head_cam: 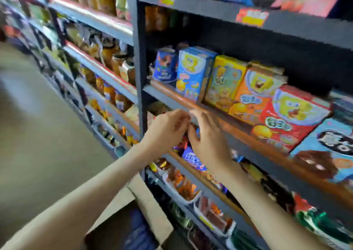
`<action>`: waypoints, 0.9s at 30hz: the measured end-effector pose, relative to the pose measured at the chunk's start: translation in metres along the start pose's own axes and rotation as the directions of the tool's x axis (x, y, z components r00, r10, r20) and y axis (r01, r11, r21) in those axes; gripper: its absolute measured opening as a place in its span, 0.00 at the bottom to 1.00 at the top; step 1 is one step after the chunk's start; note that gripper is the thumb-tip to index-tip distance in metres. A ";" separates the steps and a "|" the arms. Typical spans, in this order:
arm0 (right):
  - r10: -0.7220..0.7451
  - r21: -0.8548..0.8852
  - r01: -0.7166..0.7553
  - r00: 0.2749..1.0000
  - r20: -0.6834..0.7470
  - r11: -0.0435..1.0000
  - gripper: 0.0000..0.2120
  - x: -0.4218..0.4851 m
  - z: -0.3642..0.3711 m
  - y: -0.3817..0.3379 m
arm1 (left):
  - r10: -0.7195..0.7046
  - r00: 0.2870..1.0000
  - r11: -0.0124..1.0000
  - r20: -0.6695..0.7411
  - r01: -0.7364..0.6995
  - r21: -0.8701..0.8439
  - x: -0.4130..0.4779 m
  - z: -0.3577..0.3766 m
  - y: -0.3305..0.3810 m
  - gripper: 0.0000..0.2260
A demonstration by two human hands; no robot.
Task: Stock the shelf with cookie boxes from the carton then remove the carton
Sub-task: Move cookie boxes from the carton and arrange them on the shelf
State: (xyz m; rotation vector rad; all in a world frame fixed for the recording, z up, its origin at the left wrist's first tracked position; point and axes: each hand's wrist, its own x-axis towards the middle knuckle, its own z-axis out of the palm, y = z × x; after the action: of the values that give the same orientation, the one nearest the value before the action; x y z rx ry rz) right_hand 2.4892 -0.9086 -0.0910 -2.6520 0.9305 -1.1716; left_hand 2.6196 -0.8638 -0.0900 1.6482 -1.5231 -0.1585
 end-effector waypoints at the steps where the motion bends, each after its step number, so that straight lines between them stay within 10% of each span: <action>1: -0.001 0.025 -0.001 0.997 0.074 1.000 0.18 -0.006 0.025 -0.001 | -0.114 0.993 0.993 0.010 0.114 0.022 -0.011 0.003 -0.025 0.10; 9: -0.087 0.190 -0.039 0.788 0.610 0.981 0.14 -0.124 0.239 0.009 | -0.789 0.614 0.600 -0.022 0.778 0.184 -0.182 0.051 -0.225 0.09; 19: 0.260 -0.135 -0.406 0.272 0.927 0.904 0.24 -0.369 0.537 0.095 | -0.967 0.256 0.247 -0.010 0.943 0.221 -0.405 0.233 -0.459 0.09; 27: 0.444 -0.295 -0.511 0.197 0.874 0.807 0.46 -0.471 0.757 0.151 | -0.987 0.162 0.161 -0.015 0.985 0.059 -0.493 0.362 -0.592 0.13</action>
State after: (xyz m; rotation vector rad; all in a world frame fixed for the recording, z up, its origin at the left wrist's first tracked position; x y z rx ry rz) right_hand 2.6991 -0.8768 -0.9695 -2.0433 1.2070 0.4917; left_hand 2.7228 -0.6866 -0.9164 2.4623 -0.1218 -0.8659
